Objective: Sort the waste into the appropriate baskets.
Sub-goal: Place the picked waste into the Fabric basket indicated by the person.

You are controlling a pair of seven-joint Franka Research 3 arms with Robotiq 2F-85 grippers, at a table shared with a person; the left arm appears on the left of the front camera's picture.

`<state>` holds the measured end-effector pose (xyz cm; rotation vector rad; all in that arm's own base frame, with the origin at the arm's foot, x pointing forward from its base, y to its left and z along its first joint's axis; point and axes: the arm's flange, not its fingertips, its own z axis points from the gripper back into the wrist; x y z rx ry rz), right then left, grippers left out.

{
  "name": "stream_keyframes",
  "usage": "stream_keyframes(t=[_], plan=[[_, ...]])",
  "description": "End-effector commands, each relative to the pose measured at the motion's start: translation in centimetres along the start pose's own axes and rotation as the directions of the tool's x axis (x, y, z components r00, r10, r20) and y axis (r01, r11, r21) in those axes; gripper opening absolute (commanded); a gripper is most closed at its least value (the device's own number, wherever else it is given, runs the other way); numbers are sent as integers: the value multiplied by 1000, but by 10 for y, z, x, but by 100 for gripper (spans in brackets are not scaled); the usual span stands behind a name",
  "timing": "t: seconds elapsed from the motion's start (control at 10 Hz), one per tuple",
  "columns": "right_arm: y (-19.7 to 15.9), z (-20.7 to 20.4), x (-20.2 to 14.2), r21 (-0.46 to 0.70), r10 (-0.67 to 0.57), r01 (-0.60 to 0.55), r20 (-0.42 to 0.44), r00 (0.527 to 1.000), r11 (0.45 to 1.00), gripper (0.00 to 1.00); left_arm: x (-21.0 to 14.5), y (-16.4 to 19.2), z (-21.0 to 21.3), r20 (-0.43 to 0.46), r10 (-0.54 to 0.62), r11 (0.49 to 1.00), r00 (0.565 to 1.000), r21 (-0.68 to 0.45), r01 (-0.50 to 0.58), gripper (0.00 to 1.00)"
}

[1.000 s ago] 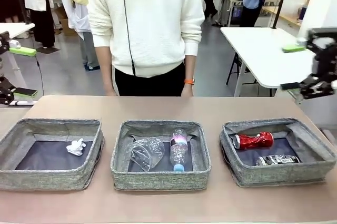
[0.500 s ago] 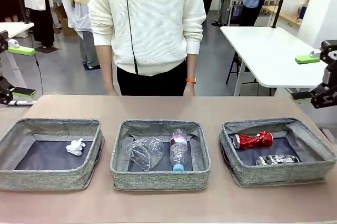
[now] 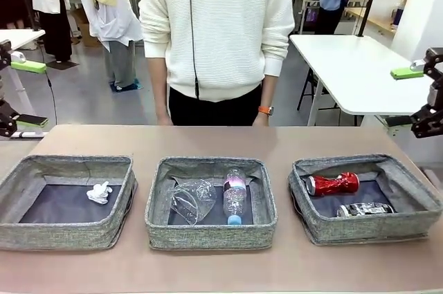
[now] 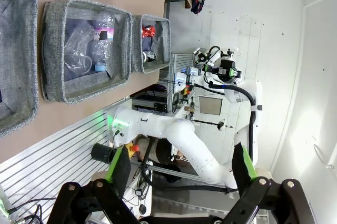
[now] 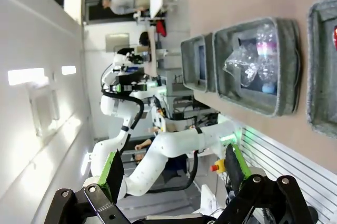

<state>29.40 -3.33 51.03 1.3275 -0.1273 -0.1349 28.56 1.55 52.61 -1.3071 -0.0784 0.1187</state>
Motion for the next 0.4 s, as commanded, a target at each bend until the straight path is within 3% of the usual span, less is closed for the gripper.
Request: stream_keyframes(t=[0.0, 0.3], plan=[[5, -2, 2, 5, -7, 7, 18, 1000, 1000, 100, -1, -1, 1, -5, -16, 1000, 1000, -10, 16, 100], [5, -2, 2, 5, -7, 7, 18, 1000, 1000, 100, -1, -1, 1, -5, -16, 1000, 1000, -10, 16, 100]])
